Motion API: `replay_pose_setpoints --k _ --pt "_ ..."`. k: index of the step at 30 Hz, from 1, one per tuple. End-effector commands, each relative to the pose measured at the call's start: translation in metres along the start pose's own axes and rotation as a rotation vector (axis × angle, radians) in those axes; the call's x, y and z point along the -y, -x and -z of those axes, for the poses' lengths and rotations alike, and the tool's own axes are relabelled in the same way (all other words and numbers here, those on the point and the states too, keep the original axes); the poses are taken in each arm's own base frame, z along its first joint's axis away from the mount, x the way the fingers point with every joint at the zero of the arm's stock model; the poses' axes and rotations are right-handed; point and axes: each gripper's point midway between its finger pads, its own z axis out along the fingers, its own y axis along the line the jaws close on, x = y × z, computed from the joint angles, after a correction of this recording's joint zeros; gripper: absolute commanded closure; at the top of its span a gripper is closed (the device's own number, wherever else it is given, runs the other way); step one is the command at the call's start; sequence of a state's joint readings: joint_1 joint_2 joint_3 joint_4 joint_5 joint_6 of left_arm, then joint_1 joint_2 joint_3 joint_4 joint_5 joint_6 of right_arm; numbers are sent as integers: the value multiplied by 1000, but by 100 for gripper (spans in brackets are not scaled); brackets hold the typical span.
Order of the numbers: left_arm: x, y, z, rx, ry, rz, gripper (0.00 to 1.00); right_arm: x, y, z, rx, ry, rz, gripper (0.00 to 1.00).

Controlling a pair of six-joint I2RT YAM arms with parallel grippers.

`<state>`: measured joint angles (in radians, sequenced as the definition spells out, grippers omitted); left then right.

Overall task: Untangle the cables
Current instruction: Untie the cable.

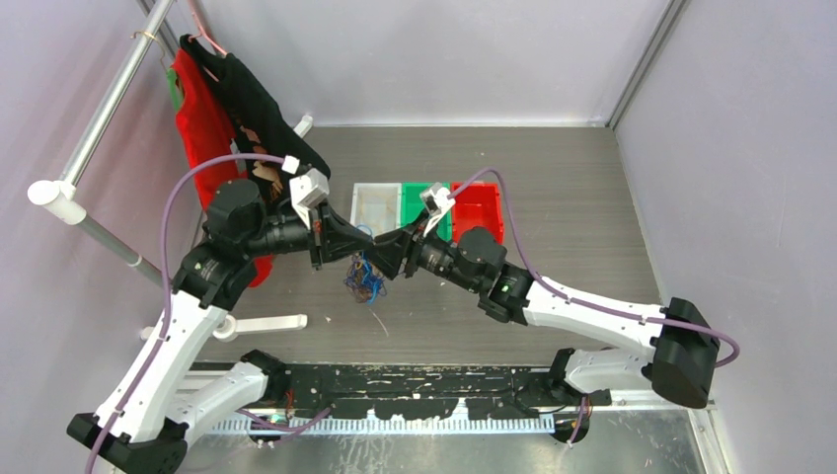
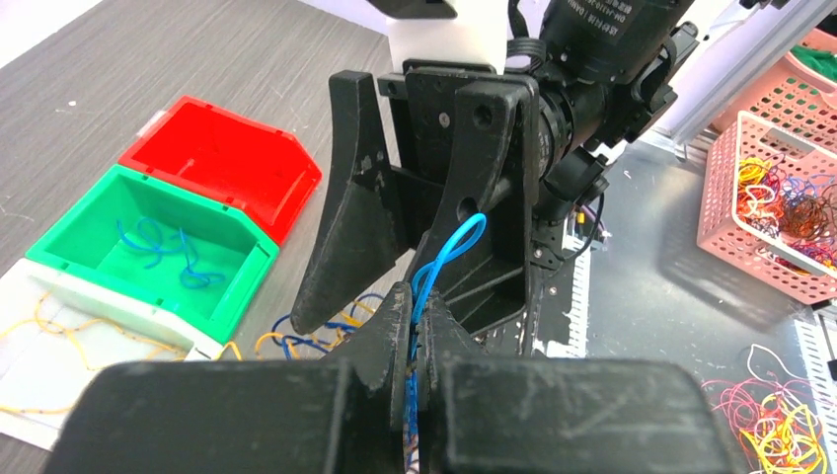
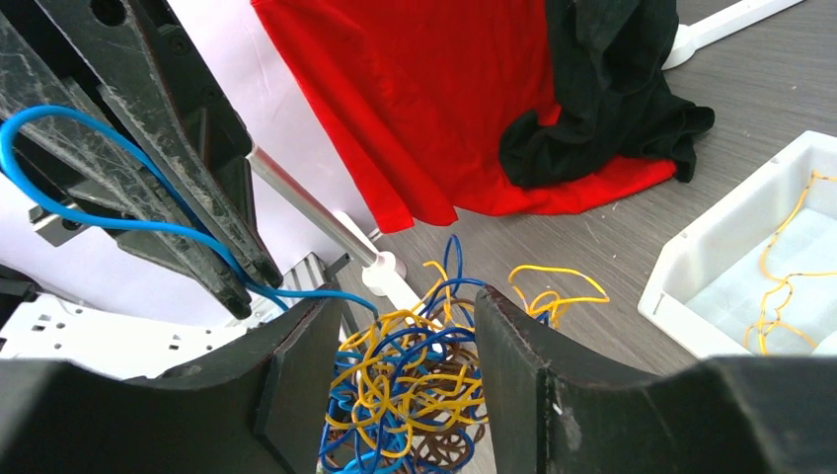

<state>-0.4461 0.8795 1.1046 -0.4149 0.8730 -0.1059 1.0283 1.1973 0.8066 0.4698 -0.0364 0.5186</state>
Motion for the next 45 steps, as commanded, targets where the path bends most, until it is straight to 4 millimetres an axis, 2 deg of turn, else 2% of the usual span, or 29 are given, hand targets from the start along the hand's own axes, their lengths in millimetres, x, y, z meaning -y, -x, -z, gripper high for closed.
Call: replay_pose_setpoints --k 1,8,13,17,21,25,31,40,42,45 --pt "16 30 3 59 -47 -51 100 -19 41 -11 139 11 68 43" --pt "35 44 2 55 -136 -20 100 -12 21 -29 106 -35 153 43" --pt "48 59 2 57 -188 -1 100 7 2 -33 85 -100 181 43" --pt "51 78 3 84 -192 -36 100 30 -19 -24 70 -167 183 44" --pt "52 108 5 134 -174 -96 100 55 -48 -7 31 -229 168 45" --pt "57 136 9 176 -168 -144 100 76 -69 8 6 -287 157 46" --pt "66 170 17 227 -160 -224 100 95 -80 26 -7 -368 153 48" --pt "63 211 27 316 -68 -360 100 108 -99 49 -57 -411 119 47" --pt "62 218 29 331 -50 -383 100 106 -95 52 -43 -408 104 45" --pt "55 211 24 309 -41 -379 100 96 -79 55 -4 -391 91 42"
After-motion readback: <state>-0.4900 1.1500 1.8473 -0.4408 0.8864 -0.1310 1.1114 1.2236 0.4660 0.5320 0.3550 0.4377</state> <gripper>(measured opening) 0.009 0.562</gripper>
